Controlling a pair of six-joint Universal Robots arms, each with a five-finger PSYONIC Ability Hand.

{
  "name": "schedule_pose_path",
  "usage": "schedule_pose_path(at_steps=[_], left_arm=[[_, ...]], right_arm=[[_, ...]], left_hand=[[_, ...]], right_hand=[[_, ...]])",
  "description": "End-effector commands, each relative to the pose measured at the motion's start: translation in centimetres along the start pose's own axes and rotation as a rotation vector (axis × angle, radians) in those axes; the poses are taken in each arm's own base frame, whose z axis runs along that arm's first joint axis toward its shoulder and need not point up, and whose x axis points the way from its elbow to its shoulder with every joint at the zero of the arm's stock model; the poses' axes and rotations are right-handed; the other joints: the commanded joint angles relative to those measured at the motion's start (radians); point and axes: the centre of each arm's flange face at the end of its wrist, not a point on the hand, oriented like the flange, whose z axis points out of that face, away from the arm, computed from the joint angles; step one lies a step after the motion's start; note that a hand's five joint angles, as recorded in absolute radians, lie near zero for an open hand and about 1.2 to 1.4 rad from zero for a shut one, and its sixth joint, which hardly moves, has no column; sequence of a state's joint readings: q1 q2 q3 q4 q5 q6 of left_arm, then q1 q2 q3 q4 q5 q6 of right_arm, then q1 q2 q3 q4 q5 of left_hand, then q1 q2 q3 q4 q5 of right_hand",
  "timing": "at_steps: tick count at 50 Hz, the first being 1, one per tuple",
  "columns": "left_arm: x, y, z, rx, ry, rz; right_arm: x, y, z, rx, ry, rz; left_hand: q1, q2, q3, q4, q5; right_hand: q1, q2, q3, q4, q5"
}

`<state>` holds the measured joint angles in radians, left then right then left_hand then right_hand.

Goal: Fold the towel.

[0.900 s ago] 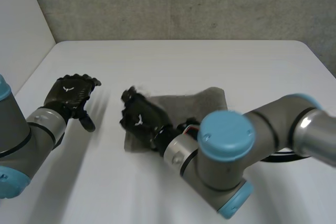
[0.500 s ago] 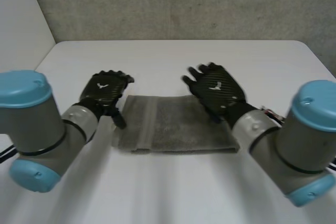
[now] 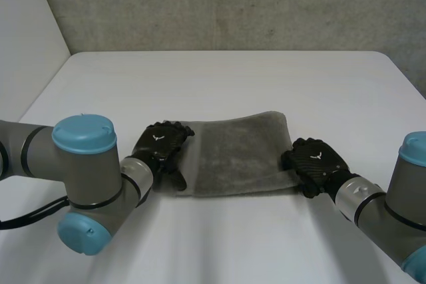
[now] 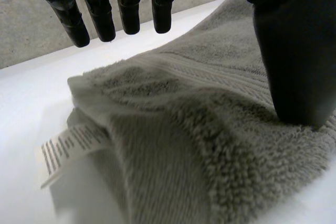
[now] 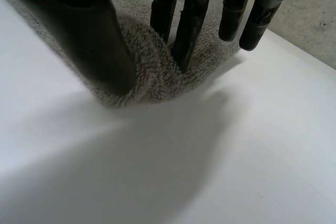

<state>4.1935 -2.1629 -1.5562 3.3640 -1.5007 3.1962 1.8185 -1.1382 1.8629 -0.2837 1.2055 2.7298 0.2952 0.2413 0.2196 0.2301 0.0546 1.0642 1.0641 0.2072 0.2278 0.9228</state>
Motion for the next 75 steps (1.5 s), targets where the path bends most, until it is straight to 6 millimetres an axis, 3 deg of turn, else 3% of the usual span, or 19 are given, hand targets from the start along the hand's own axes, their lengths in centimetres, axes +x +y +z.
schedule_pose_path(at_steps=[1,12,19,23,27,28,29,30,34,41,42,43,44,45,48,55,61,67,75], left_arm=[[1.0,-0.2,-0.6,0.007,0.016,0.002],[1.0,-2.4,-2.5,0.063,0.011,0.004],[-0.3,-4.0,-3.7,0.107,-0.026,-0.006],[-1.3,-4.5,-3.8,0.12,-0.055,-0.014],[-3.1,-5.1,-3.8,0.135,-0.104,-0.028],[-3.8,-5.3,-3.9,0.142,-0.124,-0.037],[-3.8,-5.3,-3.9,0.142,-0.124,-0.037],[-4.5,-5.5,-3.9,0.148,-0.145,-0.051],[-5.8,-5.7,-3.9,0.154,-0.199,-0.082],[-7.6,-6.0,-3.9,0.167,-0.279,-0.11],[-7.6,-6.0,-3.9,0.167,-0.279,-0.11],[-7.6,-6.0,-3.8,0.164,-0.279,-0.11],[-7.4,-6.0,-3.8,0.166,-0.273,-0.108],[-7.4,-6.0,-3.8,0.166,-0.273,-0.108],[-7.0,-6.1,-3.7,0.168,-0.26,-0.106],[-4.6,-6.8,-3.7,0.195,-0.191,-0.087],[-1.6,-6.3,-3.4,0.178,-0.113,-0.069],[0.7,-5.1,-3.4,0.147,-0.052,-0.051],[2.6,-2.4,-3.3,0.066,-0.003,-0.033]], right_arm=[[1.1,-0.6,-0.3,0.019,0.03,-0.003],[5.3,-2.6,-3.2,0.011,0.114,-0.127],[5.1,-6.1,-3.6,0.06,0.053,-0.264],[1.1,-10.0,-3.2,0.184,-0.044,-0.349],[-2.2,-11.4,-3.1,0.248,-0.124,-0.382],[-4.5,-11.9,-3.0,0.283,-0.177,-0.402],[-4.5,-12.0,-3.0,0.284,-0.178,-0.402],[-6.6,-12.5,-3.0,0.32,-0.221,-0.419],[-11.4,-12.3,-2.0,0.375,-0.315,-0.403],[-15.5,-10.8,-0.1,0.417,-0.36,-0.374],[-15.7,-10.4,0.3,0.407,-0.347,-0.366],[-15.7,-10.4,0.3,0.407,-0.347,-0.366],[-15.4,-10.4,0.6,0.397,-0.318,-0.349],[-15.1,-10.3,0.6,0.382,-0.293,-0.326],[-14.6,-10.4,0.5,0.371,-0.273,-0.298],[-8.5,-12.1,-1.5,0.383,-0.152,-0.041],[-4.5,-10.6,-1.5,0.319,-0.076,0.203],[-4.2,-8.7,-0.6,0.247,-0.082,0.289],[-5.2,-4.7,2.4,0.063,-0.13,0.336]], left_hand=[[-0.114,-0.06,-0.045,-0.056,-0.048],[-0.117,-0.063,-0.045,-0.056,-0.051],[-0.114,-0.06,-0.045,-0.056,-0.048],[-0.117,-0.063,-0.045,-0.056,-0.051],[-0.117,-0.063,-0.045,-0.056,-0.051],[-0.117,-0.063,-0.045,-0.056,-0.051],[-0.117,-0.063,-0.045,-0.056,-0.051],[-0.114,-0.06,-0.045,-0.056,-0.048],[-0.117,-0.063,-0.045,-0.056,-0.051],[-0.117,-0.063,-0.045,-0.056,-0.051],[-0.117,-0.063,-0.045,-0.056,-0.051],[-0.114,-0.06,-0.045,-0.056,-0.048],[-0.114,-0.06,-0.045,-0.056,-0.048],[-0.114,-0.06,-0.045,-0.056,-0.048],[-0.117,-0.063,-0.045,-0.056,-0.051],[-0.117,-0.063,-0.045,-0.056,-0.051],[-0.117,-0.063,-0.045,-0.056,-0.051],[-0.114,-0.06,-0.045,-0.056,-0.048],[-0.114,-0.06,-0.045,-0.056,-0.048]], right_hand=[[0.332,0.332,-0.033,-0.053,0.299],[0.332,0.332,-0.033,-0.053,0.299],[0.332,0.332,-0.033,-0.053,0.299],[0.332,0.332,-0.033,-0.053,0.299],[0.332,0.332,-0.033,-0.053,0.299],[0.332,0.332,-0.033,-0.053,0.299],[0.332,0.332,-0.033,-0.053,0.299],[0.332,0.332,-0.033,-0.053,0.299],[0.332,0.332,-0.033,-0.053,0.299],[0.332,0.332,-0.033,-0.053,0.299],[-0.077,-0.077,-0.033,-0.053,-0.11],[-0.081,-0.081,-0.033,-0.053,-0.114],[-0.761,-0.761,-0.033,-0.053,-0.794],[-0.89,-0.89,-0.033,-0.053,-0.923],[-0.89,-0.89,-0.033,-0.053,-0.923],[-0.89,-0.89,-0.033,-0.053,-0.923],[-0.89,-0.89,-0.033,-0.053,-0.923],[-0.89,-0.89,-0.033,-0.053,-0.923],[-0.89,-0.89,-0.033,-0.053,-0.923]])
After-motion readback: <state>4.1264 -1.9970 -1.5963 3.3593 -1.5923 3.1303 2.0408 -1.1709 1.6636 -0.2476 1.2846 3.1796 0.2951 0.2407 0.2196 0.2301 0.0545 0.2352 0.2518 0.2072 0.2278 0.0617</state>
